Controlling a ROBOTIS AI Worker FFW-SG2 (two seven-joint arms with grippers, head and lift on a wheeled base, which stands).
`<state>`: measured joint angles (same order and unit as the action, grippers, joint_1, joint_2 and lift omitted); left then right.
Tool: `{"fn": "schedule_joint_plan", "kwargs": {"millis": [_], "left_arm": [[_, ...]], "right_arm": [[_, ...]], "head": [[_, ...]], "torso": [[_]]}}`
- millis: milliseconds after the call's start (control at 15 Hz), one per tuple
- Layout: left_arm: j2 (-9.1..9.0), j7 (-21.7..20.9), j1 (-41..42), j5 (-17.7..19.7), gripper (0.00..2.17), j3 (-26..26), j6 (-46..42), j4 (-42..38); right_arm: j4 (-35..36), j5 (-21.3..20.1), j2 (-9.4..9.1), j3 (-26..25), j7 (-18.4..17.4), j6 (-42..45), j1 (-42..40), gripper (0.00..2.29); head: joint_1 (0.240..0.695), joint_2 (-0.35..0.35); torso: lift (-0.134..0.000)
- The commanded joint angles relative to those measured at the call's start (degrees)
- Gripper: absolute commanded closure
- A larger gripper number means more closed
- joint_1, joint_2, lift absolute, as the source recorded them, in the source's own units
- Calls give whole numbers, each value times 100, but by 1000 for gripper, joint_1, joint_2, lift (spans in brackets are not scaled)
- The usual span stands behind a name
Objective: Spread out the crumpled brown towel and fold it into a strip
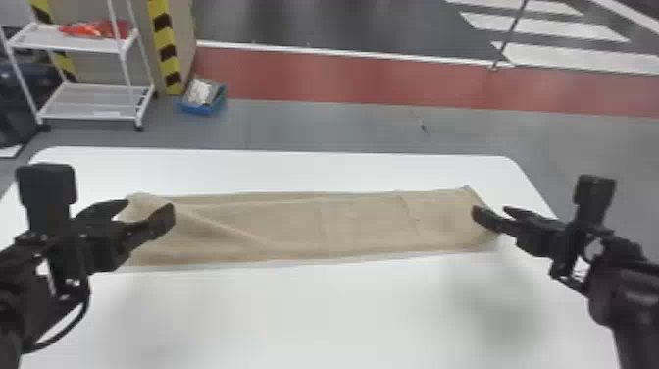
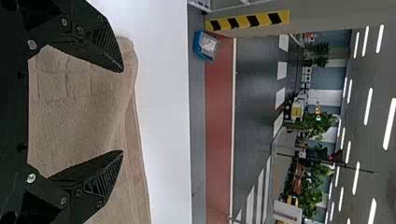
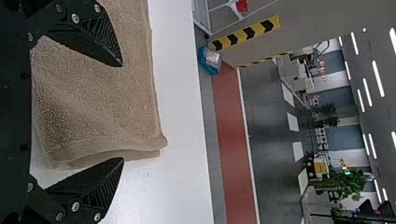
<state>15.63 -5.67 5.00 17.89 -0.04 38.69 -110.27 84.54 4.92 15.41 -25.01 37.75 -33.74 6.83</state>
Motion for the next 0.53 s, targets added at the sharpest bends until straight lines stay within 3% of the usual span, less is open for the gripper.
{"fn": "schedule_joint_plan", "kwargs": {"millis": [0,133,267,467], "left_arm": [[-52,4,-254,-101,329,-357,-6,225],[-78,83,-193,39,329,-304,-76,243],[-61,233,-34,162,329,-102,-305,243],[45,189,106,294,329,162,-357,243]], "right_arm": [[9,27,-3,41,338,530,-164,194],[80,35,-73,190,751,1286,-164,194],[71,-114,-73,691,1050,2200,152,194],[-219,-562,-187,1508,1226,2569,715,198]], "head": [[695,-194],[695,-202],[695,-187],[695,-90]], "torso": [[-124],[-124],[-124],[-124]]}}
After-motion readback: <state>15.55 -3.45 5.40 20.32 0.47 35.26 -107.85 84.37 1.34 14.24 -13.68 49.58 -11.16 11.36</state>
